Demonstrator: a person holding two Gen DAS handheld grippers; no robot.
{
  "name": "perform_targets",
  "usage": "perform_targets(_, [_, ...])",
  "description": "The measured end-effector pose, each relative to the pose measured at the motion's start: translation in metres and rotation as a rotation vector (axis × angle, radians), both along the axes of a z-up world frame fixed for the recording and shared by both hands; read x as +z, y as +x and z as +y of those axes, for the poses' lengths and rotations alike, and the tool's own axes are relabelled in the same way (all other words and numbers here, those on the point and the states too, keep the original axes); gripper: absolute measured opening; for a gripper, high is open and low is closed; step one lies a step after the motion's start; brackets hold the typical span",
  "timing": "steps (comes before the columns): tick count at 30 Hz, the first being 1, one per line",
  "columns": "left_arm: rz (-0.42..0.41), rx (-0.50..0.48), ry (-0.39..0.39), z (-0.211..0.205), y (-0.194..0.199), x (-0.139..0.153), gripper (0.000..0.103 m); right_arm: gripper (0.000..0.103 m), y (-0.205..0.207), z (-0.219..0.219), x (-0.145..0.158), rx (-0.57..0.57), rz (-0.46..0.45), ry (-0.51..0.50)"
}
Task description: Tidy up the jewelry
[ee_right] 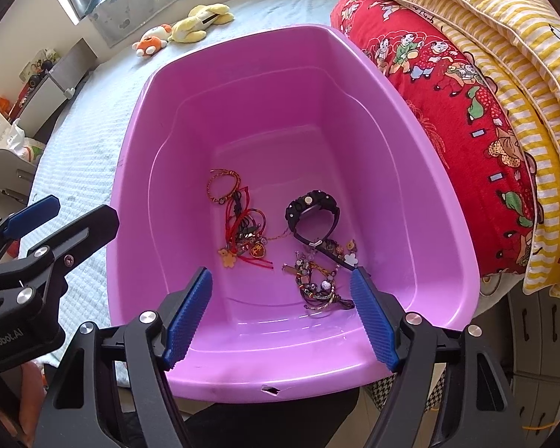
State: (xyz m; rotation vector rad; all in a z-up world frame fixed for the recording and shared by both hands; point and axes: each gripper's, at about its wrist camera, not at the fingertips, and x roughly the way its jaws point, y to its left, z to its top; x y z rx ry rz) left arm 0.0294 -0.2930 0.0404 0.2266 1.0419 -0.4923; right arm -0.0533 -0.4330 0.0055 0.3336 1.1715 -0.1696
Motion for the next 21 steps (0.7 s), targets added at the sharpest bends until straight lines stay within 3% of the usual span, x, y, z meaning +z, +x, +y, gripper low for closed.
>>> perform_targets(21, [0.025,0.011,0.020,-0.003,0.006,-0.010,0.096,0.073,0.003,-0.005,-0.010,0.002,0.006,0.019])
